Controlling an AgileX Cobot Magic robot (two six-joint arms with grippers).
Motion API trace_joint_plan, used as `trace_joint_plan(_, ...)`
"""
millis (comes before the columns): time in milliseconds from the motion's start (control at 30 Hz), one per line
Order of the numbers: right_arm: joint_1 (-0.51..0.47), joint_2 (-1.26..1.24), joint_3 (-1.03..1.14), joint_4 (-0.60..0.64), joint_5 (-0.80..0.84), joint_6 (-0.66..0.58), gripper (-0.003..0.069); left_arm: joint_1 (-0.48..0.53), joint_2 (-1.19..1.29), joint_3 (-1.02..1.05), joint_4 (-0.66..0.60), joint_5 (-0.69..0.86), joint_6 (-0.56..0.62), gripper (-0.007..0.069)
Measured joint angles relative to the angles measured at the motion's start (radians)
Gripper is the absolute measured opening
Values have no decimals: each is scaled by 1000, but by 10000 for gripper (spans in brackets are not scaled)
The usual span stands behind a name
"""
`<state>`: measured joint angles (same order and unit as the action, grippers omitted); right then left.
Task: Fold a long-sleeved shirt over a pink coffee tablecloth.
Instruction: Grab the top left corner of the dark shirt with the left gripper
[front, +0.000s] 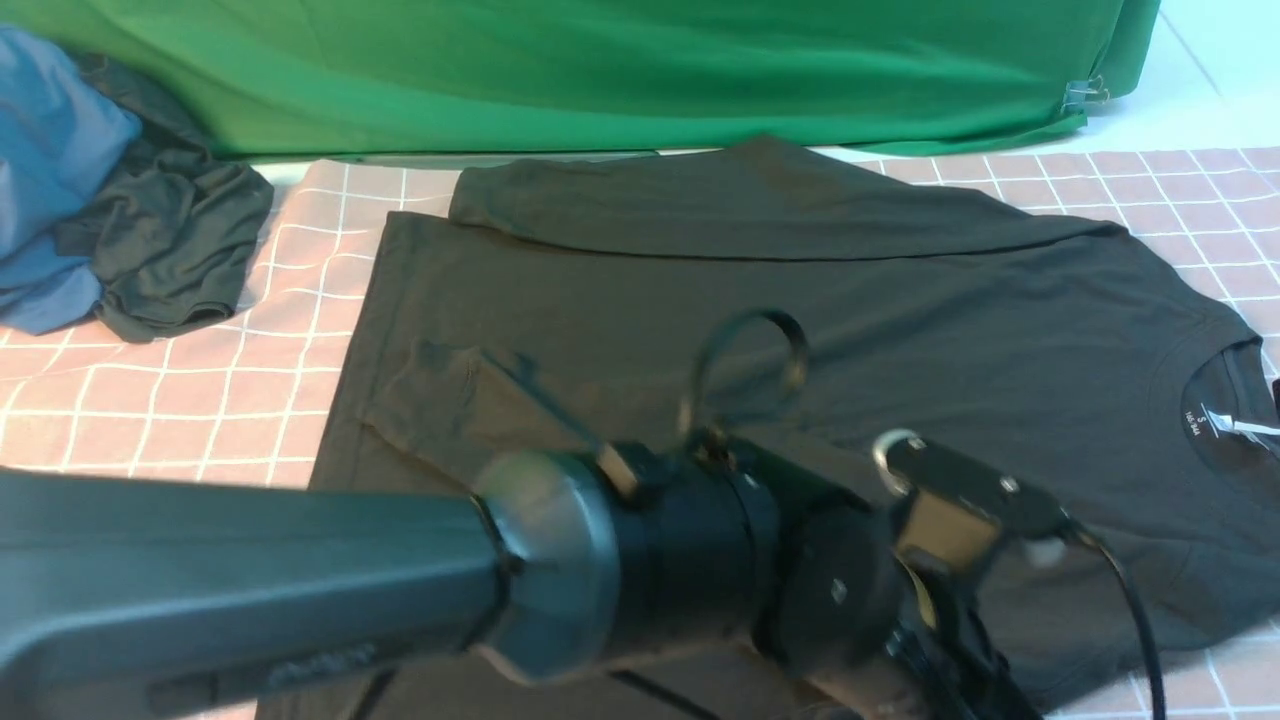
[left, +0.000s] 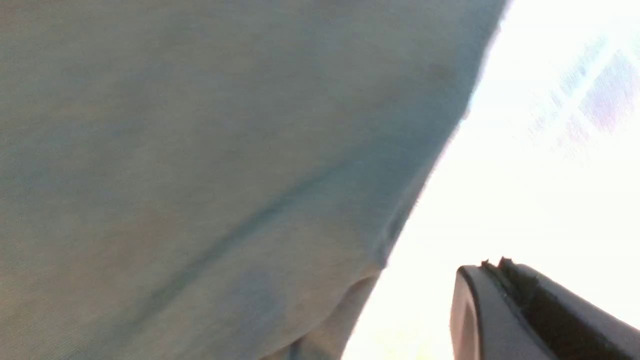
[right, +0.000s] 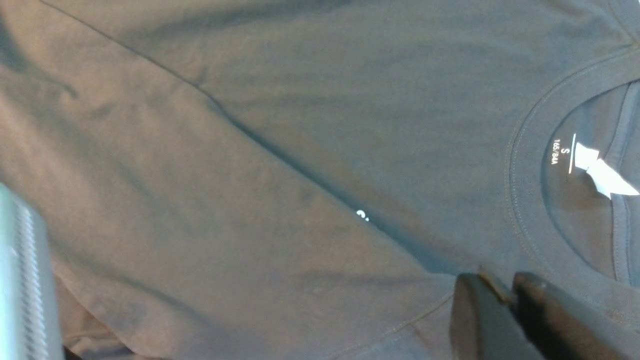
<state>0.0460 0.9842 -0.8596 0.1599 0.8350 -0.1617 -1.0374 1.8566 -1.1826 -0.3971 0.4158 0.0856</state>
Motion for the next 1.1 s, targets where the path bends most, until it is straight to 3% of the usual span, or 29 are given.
trace_joint_plan(233, 0, 0, 0, 0, 0, 0, 123, -2, 55, 0, 121, -68, -86, 307)
trace_joint_plan(400, 0, 0, 0, 0, 0, 0, 124, -2, 83, 0, 155, -72, -116, 384)
trace_joint_plan(467, 0, 0, 0, 0, 0, 0, 124, -2, 84, 0, 155, -78, -124, 371)
trace_joint_plan(533, 0, 0, 0, 0, 0, 0, 124, -2, 85, 0, 163, -95, -127, 298)
trace_joint_plan(600, 0, 0, 0, 0, 0, -1, 124, -2, 88, 0, 178, -112, -127, 210)
trace_joint_plan(633, 0, 0, 0, 0, 0, -1, 124, -2, 88, 0, 193, -122, -127, 122)
trace_joint_plan(700, 0, 0, 0, 0, 0, -1, 124, -2, 88, 0, 208, -131, -125, 47)
trace_joint_plan(1100, 0, 0, 0, 1, 0, -2, 125, -2, 71, -52, 205, -40, -121, 26)
